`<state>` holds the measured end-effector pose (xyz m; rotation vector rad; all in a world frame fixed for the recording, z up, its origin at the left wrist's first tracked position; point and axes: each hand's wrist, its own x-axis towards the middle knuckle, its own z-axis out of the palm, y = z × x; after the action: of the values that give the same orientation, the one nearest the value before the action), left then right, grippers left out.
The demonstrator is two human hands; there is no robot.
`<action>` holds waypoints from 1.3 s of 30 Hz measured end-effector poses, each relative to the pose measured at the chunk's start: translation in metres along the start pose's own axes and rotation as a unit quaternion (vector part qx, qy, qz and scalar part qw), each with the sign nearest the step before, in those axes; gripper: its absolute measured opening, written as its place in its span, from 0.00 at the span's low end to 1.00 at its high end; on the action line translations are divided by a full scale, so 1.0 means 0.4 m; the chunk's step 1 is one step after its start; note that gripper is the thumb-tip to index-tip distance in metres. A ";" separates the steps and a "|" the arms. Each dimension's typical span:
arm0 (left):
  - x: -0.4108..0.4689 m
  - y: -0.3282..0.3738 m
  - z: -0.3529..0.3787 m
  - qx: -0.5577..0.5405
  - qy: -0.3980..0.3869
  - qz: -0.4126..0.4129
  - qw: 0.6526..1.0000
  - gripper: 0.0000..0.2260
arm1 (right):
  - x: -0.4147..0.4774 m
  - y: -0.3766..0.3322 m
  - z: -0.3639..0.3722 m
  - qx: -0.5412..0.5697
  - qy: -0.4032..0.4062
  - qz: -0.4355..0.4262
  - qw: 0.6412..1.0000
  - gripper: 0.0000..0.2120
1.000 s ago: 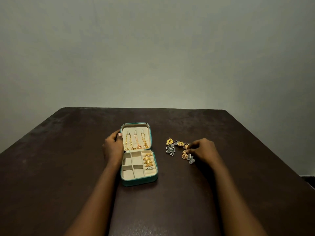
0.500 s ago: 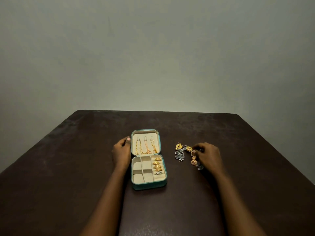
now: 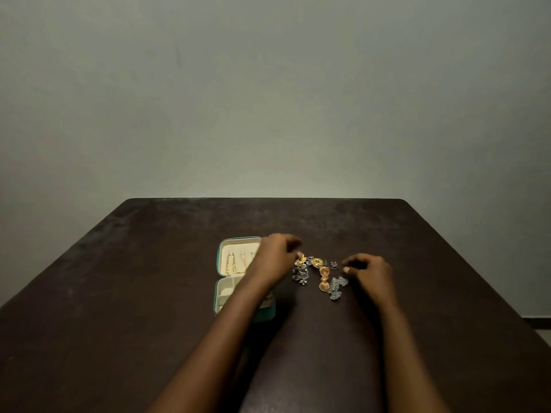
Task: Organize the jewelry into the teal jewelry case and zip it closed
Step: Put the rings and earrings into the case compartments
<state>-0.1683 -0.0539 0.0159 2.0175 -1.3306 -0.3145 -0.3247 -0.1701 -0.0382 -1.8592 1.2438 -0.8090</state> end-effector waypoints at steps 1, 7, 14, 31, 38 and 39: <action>0.001 0.016 0.025 0.017 -0.034 0.001 0.999 0.14 | -0.004 0.005 -0.004 0.003 -0.019 0.002 1.000 0.06; 0.007 0.036 0.119 0.075 -0.097 -0.033 0.992 0.10 | -0.011 0.034 -0.006 0.039 -0.011 -0.010 0.999 0.07; 0.034 0.019 0.116 0.045 -0.081 -0.050 0.994 0.09 | -0.013 0.046 -0.010 0.030 0.013 -0.023 0.999 0.06; 0.044 0.067 0.178 0.180 -0.144 0.054 0.971 0.15 | 0.000 0.056 -0.016 -0.035 -0.036 -0.057 0.997 0.08; 0.038 0.061 0.144 0.038 -0.105 0.039 0.993 0.07 | -0.004 0.052 -0.013 -0.048 -0.022 -0.070 0.996 0.05; 0.038 0.057 0.134 0.018 -0.094 0.041 0.995 0.07 | -0.004 0.051 -0.013 -0.042 -0.024 -0.071 0.996 0.07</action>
<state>-0.2070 -0.0948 -0.0059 1.9959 -1.5410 -0.4549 -0.3391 -0.1750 -0.0528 -2.0415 1.1428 -0.7931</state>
